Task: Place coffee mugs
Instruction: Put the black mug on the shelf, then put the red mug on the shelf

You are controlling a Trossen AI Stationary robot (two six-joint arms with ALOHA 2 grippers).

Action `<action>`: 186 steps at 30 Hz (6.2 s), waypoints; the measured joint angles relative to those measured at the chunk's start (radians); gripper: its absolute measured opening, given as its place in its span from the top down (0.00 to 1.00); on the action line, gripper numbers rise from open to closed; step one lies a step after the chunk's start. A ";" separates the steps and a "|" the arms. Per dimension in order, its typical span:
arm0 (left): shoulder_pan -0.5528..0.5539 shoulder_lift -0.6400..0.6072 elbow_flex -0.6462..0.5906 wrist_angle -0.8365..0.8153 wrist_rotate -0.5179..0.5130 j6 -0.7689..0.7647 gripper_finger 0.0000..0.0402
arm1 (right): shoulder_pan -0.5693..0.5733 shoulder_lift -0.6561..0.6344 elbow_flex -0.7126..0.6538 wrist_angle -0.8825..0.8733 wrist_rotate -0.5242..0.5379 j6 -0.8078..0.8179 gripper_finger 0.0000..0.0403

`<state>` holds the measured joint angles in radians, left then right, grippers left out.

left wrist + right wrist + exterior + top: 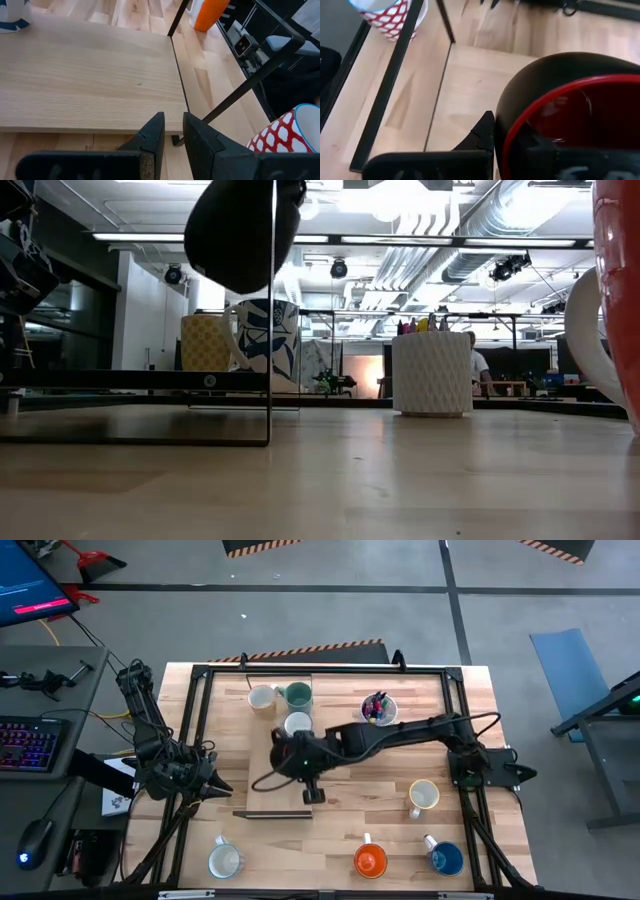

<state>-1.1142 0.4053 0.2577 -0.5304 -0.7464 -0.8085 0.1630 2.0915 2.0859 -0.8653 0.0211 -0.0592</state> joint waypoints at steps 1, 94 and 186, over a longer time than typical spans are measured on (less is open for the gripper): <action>0.000 0.000 0.000 0.000 0.000 0.000 0.85 | 0.005 0.000 -0.013 0.001 -0.005 0.008 1.00; 0.000 0.000 0.000 0.004 0.000 -0.001 0.85 | -0.081 0.055 -0.142 0.020 -0.145 -0.080 0.82; 0.000 0.000 0.000 0.004 -0.009 -0.001 0.85 | -0.071 0.010 -0.013 -0.397 -0.102 -0.079 0.82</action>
<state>-1.1144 0.4053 0.2573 -0.5261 -0.7555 -0.8097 0.0925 2.1017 2.0732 -1.2619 -0.0811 -0.1382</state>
